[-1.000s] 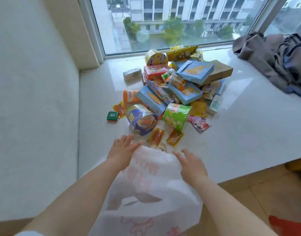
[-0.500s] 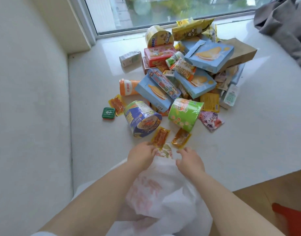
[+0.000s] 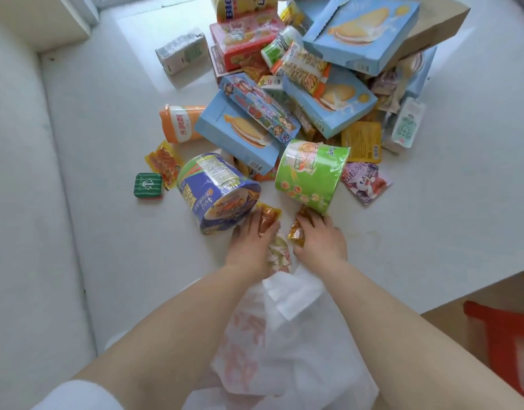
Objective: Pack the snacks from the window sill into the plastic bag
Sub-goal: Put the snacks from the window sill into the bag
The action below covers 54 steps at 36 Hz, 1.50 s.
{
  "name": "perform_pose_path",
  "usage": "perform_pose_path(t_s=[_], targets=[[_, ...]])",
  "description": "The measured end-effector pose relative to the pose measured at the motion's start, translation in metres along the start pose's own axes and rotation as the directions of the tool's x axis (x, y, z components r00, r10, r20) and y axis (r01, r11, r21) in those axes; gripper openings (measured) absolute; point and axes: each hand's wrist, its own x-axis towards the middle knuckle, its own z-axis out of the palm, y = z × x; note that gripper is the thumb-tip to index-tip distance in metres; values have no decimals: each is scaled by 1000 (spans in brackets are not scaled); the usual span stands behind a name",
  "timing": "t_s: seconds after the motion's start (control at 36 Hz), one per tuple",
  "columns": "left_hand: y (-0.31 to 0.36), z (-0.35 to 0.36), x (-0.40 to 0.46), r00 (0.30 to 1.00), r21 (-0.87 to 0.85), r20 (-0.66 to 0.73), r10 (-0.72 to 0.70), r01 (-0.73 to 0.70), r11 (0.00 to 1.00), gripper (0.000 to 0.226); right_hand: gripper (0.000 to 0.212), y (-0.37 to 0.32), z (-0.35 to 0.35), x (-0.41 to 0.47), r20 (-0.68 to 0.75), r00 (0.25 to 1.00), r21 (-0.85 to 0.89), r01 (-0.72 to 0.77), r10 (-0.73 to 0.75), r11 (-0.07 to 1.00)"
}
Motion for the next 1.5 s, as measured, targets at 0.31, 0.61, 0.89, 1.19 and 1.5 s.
perform_pose_path(t_s=[0.31, 0.61, 0.89, 1.19, 1.5], targets=[[2, -21, 12, 993, 34, -117, -5, 9, 999, 46, 29, 4, 15, -14, -246, 969, -21, 19, -24, 1000], [38, -47, 14, 984, 110, -59, 166, -159, 981, 34, 21, 50, -11, -25, -34, 949, 422, -272, 314, 865], [105, -101, 32, 658, 83, -617, 432, -492, 867, 34, 21, 141, -80, 17, 197, 957, 448, -281, 213, 849], [153, -160, 123, 978, -199, -197, -66, 26, 980, 27, 41, 152, -99, 76, 65, 995, 319, -97, 80, 943], [186, -151, 206, 998, -172, -70, -3, -9, 985, 36, 38, 143, -70, 84, -13, 964, 389, -239, 265, 890]])
